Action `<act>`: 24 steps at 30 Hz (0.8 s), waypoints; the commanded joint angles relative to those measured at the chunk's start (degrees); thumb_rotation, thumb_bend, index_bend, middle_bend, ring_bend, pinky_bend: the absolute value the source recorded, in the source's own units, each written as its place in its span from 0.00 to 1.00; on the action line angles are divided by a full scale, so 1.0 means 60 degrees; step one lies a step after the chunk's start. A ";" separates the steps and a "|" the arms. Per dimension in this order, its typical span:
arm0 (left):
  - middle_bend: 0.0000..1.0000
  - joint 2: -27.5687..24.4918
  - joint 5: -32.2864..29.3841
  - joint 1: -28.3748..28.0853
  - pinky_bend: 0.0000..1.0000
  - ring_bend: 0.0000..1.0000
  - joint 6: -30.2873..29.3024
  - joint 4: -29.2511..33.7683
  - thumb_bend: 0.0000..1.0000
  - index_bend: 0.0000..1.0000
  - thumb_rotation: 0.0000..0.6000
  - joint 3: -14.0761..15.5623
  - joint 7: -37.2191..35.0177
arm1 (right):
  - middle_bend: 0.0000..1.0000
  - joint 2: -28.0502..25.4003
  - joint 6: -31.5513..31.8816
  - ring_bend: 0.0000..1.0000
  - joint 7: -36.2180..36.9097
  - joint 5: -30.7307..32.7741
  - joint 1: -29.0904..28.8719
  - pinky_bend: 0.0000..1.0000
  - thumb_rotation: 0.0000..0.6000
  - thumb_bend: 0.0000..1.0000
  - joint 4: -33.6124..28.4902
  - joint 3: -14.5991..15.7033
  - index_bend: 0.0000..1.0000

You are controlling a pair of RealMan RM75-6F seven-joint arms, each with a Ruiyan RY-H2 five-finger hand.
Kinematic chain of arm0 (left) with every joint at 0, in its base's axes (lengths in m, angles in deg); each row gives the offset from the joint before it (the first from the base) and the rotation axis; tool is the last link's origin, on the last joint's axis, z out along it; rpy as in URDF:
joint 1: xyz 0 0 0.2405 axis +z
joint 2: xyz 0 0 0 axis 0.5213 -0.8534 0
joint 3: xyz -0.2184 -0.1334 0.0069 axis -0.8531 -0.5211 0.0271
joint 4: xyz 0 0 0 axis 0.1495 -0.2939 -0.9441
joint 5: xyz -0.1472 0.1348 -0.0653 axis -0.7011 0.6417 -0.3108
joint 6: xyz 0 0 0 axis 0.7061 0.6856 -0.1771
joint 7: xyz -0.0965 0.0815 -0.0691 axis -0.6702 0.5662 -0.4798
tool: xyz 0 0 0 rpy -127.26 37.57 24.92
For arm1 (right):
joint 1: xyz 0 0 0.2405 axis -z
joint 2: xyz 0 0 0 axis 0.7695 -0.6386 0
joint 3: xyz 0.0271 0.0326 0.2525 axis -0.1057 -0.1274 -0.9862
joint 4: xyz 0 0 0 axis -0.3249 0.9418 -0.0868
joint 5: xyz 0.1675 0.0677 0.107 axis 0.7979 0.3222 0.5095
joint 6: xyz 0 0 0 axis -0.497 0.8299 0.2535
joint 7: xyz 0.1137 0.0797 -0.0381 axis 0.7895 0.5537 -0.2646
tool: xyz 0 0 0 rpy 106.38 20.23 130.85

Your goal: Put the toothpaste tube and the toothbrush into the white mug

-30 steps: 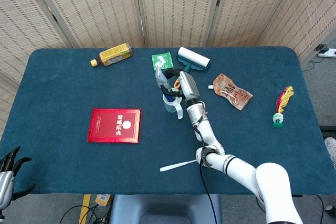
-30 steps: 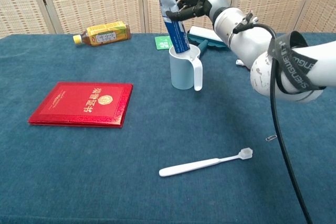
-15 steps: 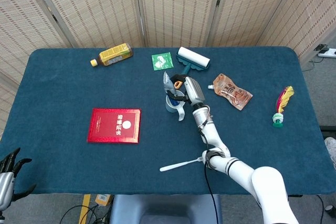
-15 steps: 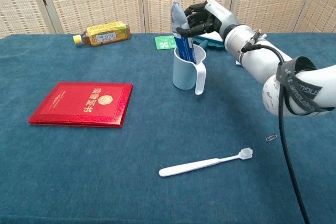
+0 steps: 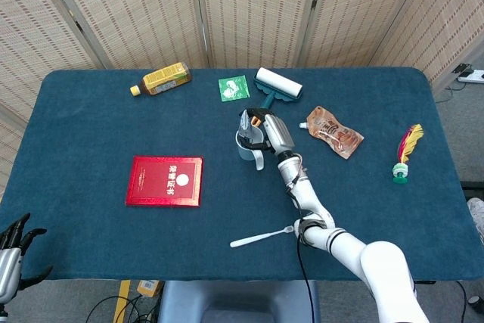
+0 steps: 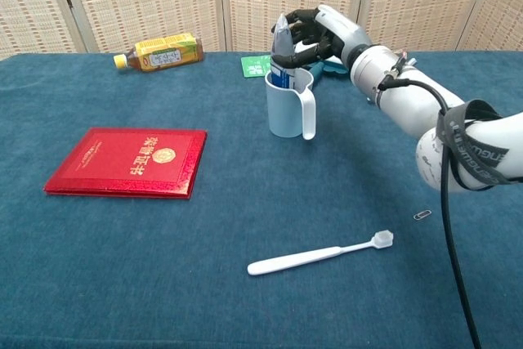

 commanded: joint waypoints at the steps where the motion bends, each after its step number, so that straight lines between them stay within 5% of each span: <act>1: 0.05 -0.0004 0.0022 -0.0012 0.15 0.06 0.0001 -0.0012 0.23 0.28 1.00 -0.0004 -0.0011 | 0.30 -0.0326 0.0442 0.17 0.0004 -0.0305 0.0191 0.11 1.00 0.20 -0.0326 0.0173 0.22; 8: 0.05 -0.0008 0.0102 -0.0080 0.15 0.06 -0.0008 0.0005 0.23 0.28 1.00 -0.0047 -0.0015 | 0.27 -0.1711 0.1472 0.14 -0.0190 -0.0724 0.0924 0.09 1.00 0.20 -0.2153 0.0328 0.19; 19: 0.05 -0.0046 0.0320 -0.0259 0.15 0.06 0.0007 0.0273 0.23 0.28 1.00 -0.0087 0.0202 | 0.31 -0.4126 0.3360 0.14 -0.1680 -0.1825 0.2628 0.09 1.00 0.21 -0.5557 0.1245 0.20; 24: 0.05 -0.0099 0.0322 -0.0292 0.15 0.06 0.0008 0.0373 0.23 0.28 1.00 -0.0103 0.0274 | 0.37 -0.4904 0.3977 0.19 -0.2012 -0.2551 0.3200 0.25 1.00 0.22 -0.6542 0.1848 0.27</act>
